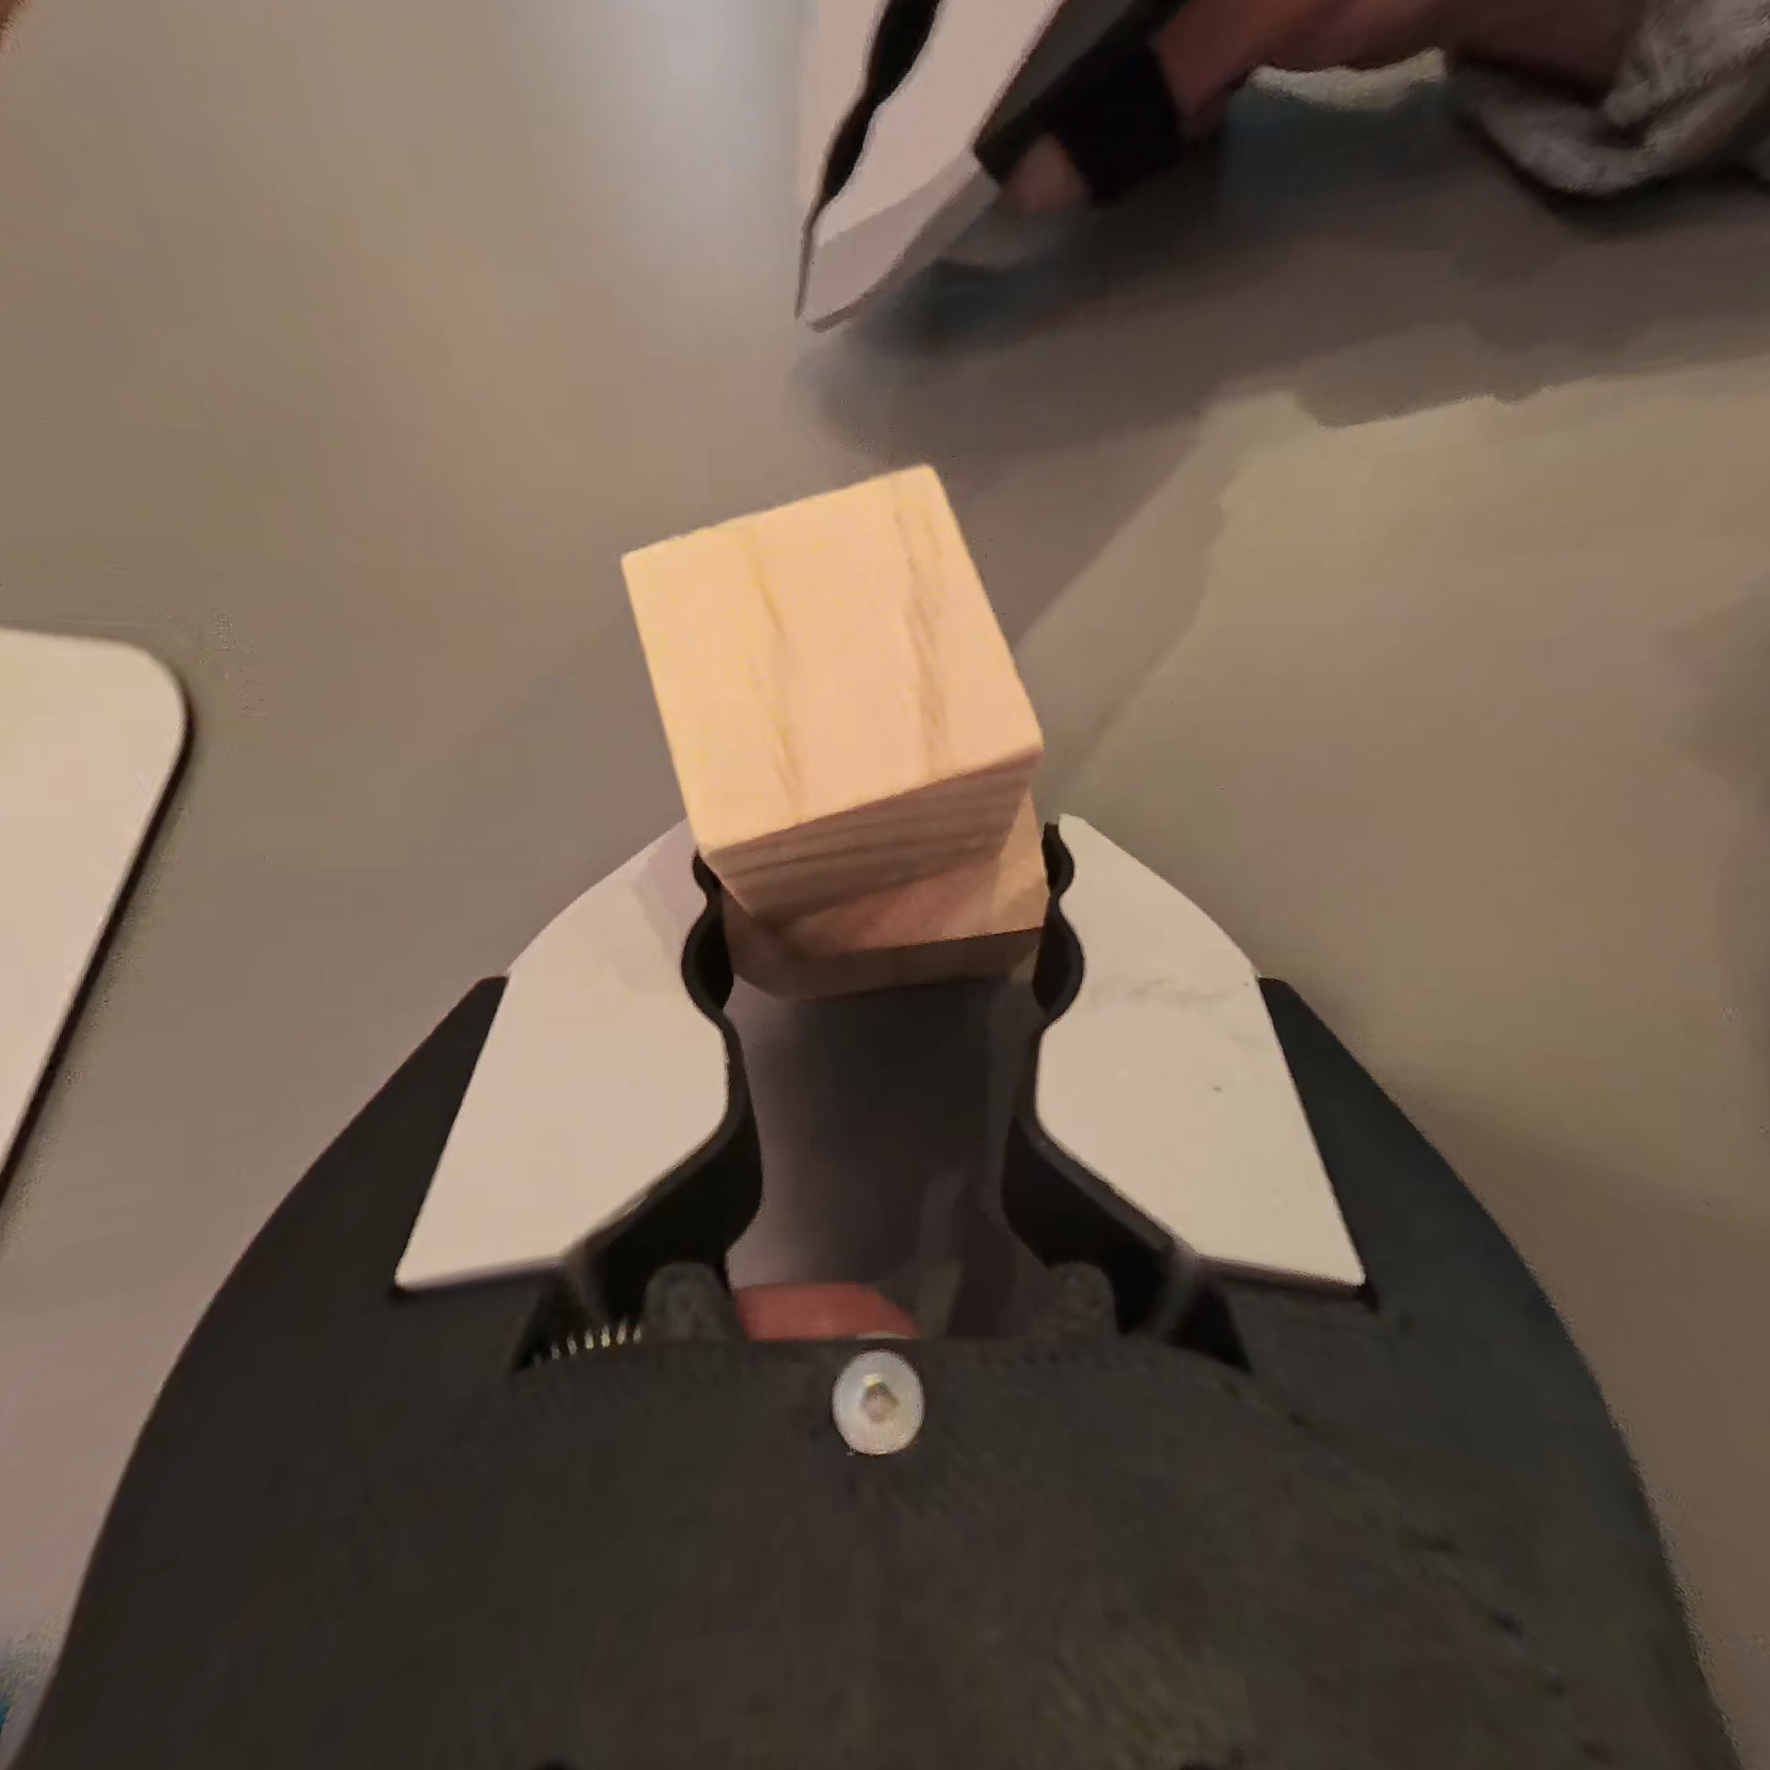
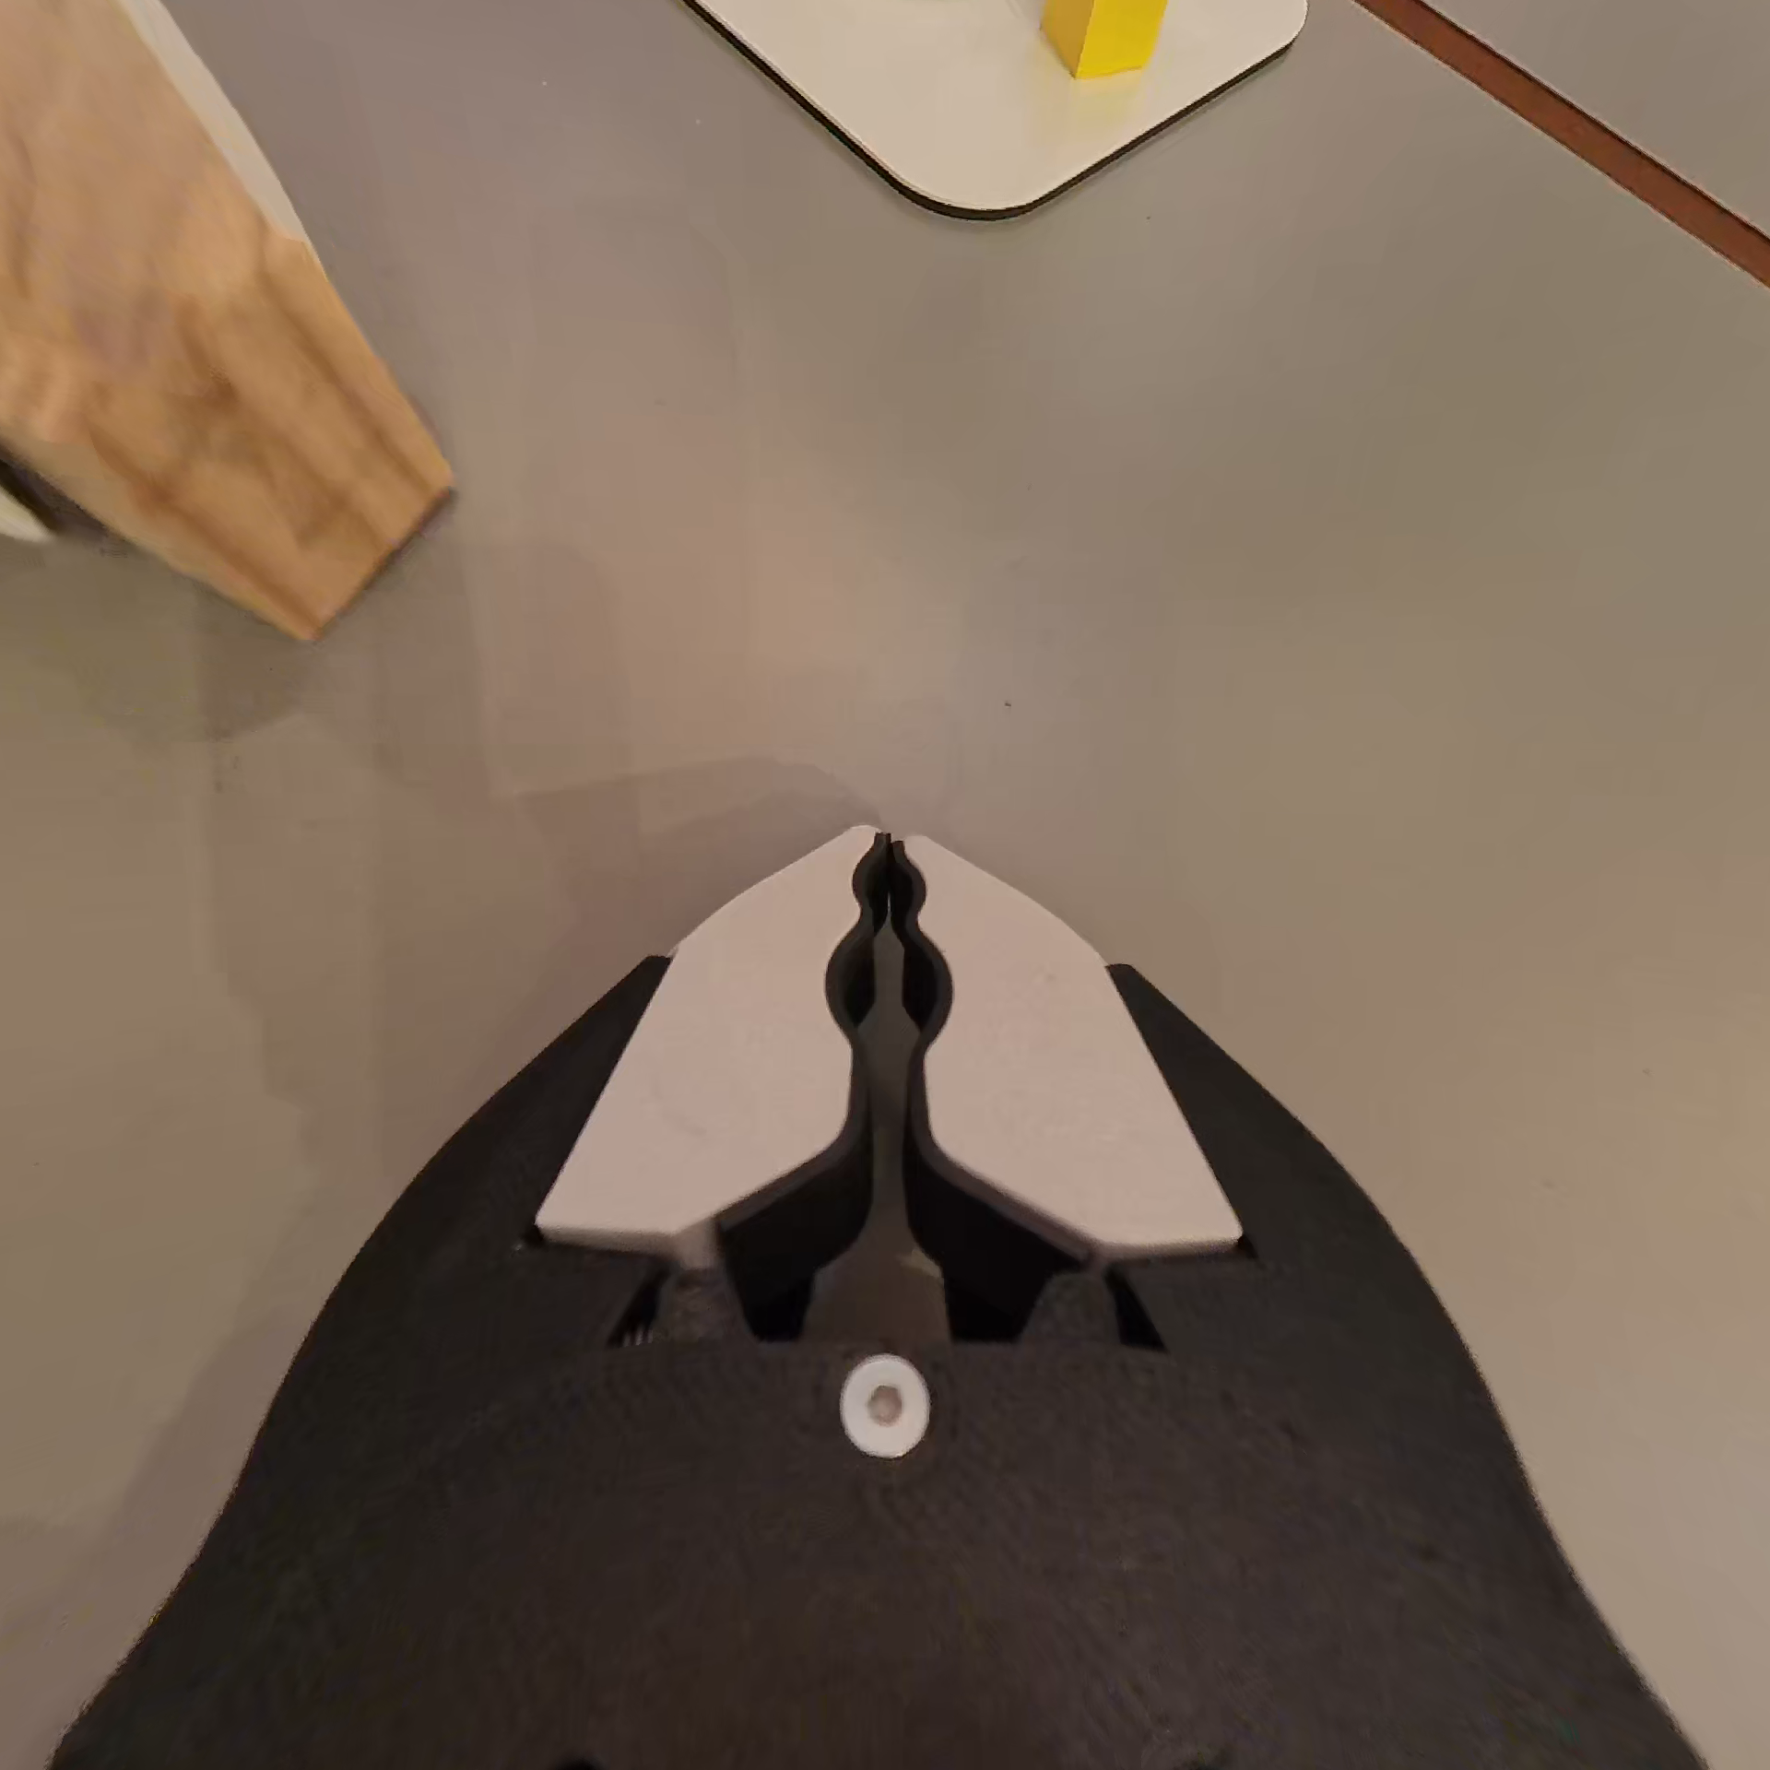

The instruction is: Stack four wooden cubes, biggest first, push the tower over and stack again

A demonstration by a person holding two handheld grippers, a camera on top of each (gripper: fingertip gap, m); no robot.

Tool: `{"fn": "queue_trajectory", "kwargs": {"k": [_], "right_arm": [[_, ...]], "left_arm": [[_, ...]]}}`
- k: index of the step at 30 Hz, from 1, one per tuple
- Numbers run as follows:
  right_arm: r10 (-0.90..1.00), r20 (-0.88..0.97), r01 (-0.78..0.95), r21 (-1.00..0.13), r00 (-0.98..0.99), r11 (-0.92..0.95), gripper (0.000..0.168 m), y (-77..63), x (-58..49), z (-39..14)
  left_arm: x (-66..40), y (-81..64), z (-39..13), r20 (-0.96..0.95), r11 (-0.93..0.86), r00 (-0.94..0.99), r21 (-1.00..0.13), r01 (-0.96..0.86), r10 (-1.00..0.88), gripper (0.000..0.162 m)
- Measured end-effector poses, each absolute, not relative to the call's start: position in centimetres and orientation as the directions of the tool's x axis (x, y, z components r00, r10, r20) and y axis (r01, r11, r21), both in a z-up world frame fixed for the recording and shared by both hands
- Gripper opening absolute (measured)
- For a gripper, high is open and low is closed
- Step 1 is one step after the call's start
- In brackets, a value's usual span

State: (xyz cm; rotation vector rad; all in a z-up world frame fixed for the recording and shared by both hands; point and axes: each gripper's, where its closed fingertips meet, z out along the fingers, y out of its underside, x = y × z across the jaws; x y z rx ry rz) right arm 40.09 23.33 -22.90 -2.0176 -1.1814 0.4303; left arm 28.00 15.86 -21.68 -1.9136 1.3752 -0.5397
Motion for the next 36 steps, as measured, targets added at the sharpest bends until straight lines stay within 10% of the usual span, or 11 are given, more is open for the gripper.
{"fn": "queue_trajectory", "kwargs": {"k": [25,36], "right_arm": [[0.808,-0.369,0.244,-0.822,0.459,-0.514,0.044,39.2,25.1,-19.5],[0.855,-0.199,0.31,-0.873,0.478,-0.377,0.04,41.7,23.5,-19.3]], "left_arm": [[25.3,14.7,-22.6,0.088,-0.304,0.369,-0.755,-0.581,-0.925,0.07],[25.4,14.5,-22.8,0.083,-0.296,0.357,-0.744,-0.599,-0.93,0.069]]}}
